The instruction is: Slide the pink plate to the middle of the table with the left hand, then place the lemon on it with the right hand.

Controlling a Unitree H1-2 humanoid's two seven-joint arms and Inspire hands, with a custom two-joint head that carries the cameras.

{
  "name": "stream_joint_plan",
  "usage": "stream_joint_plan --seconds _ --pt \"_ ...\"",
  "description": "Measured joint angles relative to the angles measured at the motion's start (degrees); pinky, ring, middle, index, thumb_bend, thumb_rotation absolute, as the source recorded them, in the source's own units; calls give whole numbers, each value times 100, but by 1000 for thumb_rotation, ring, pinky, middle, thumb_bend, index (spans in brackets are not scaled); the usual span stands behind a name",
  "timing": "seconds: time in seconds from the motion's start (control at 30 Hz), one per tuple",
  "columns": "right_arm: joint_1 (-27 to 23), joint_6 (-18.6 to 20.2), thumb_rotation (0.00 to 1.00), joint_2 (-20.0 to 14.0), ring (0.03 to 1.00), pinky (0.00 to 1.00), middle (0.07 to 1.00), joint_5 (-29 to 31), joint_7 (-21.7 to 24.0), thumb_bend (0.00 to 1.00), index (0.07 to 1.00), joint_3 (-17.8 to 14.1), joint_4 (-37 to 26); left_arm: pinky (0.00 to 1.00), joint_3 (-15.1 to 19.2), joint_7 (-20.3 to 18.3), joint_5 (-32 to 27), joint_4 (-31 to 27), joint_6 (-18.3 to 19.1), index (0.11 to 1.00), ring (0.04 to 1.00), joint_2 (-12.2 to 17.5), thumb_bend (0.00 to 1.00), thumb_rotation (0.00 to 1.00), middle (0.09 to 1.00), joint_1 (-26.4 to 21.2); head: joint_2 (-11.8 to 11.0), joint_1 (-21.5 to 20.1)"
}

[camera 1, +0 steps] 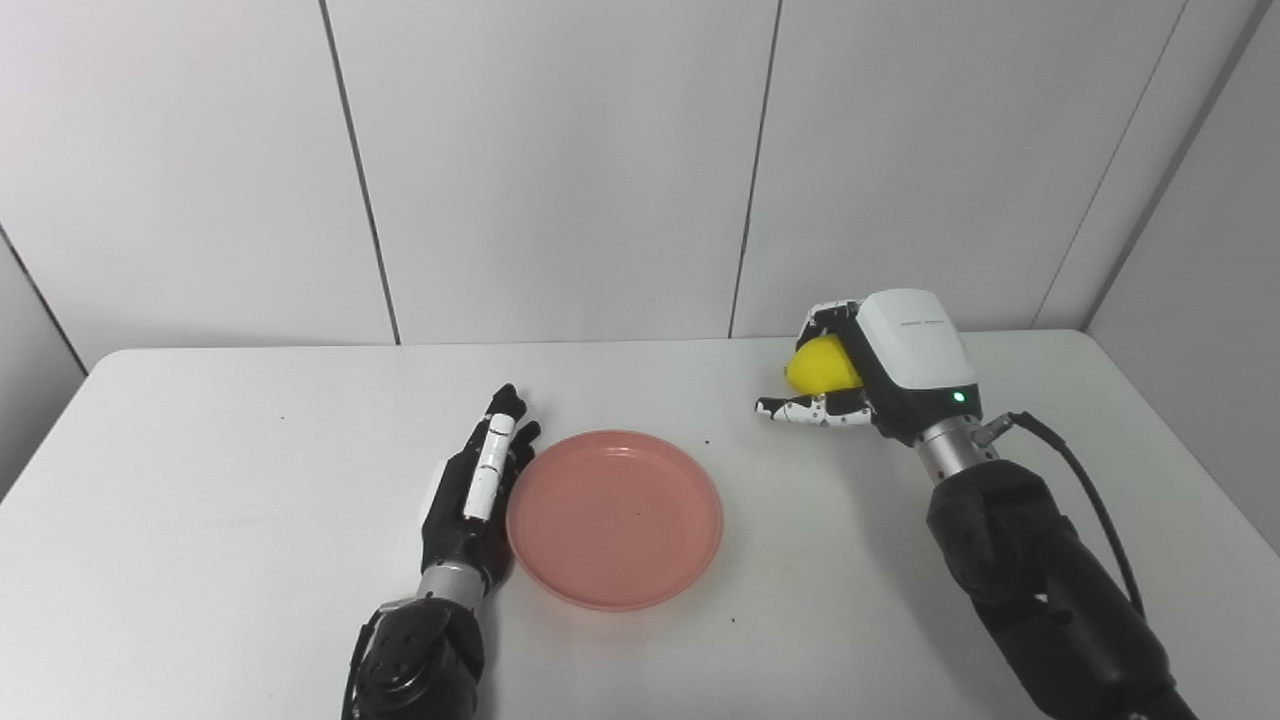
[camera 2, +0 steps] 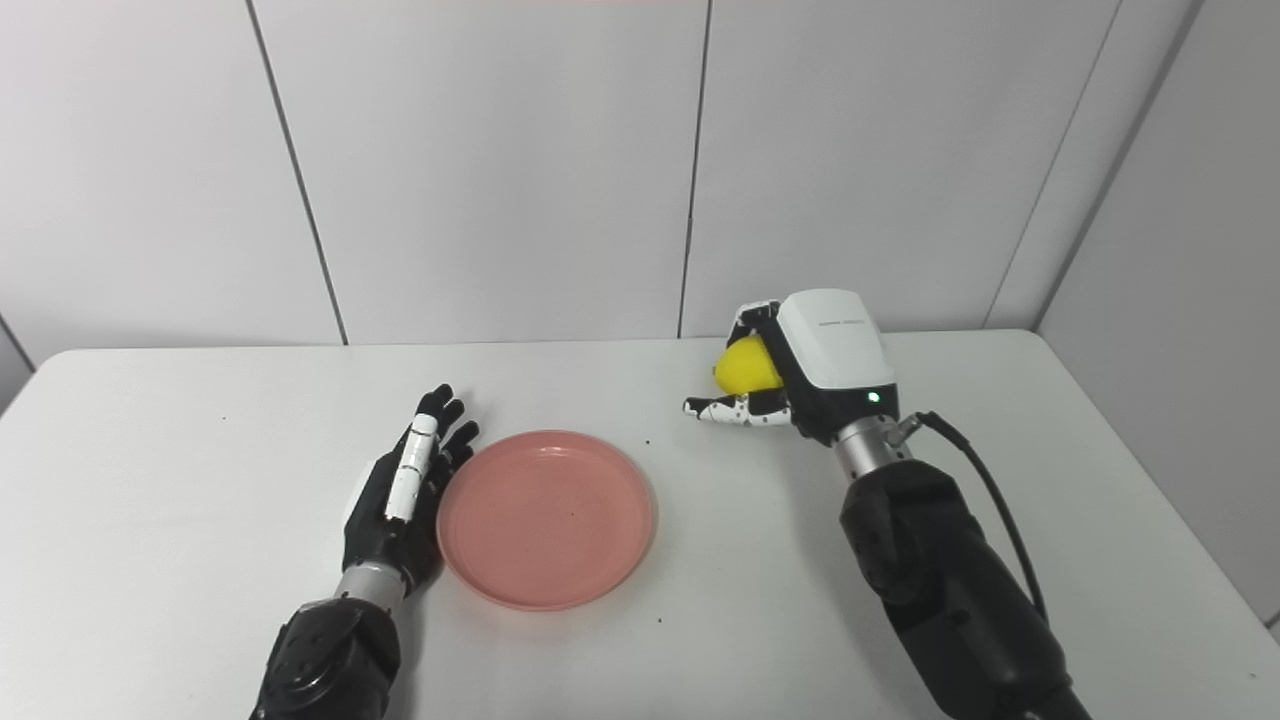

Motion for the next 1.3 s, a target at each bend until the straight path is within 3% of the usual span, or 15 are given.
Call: stream_joint_plan --seconds 0.77,0.93,1.3 --pt "-49 -138 459 357 236 174 306 -128 231 534 363 278 -295 982 -2 -12 25 85 -84 924 937 -48 714 755 961 -24 9 -35" --pt "-50 -151 429 534 195 142 265 -183 240 545 312 333 -312 989 -7 -11 28 84 -83 933 941 -49 711 761 967 -24 18 -44" --pt "-50 -161 369 759 199 144 267 -292 388 543 318 414 -312 968 -8 -11 28 86 -84 943 938 -50 711 756 965 -24 9 -105"
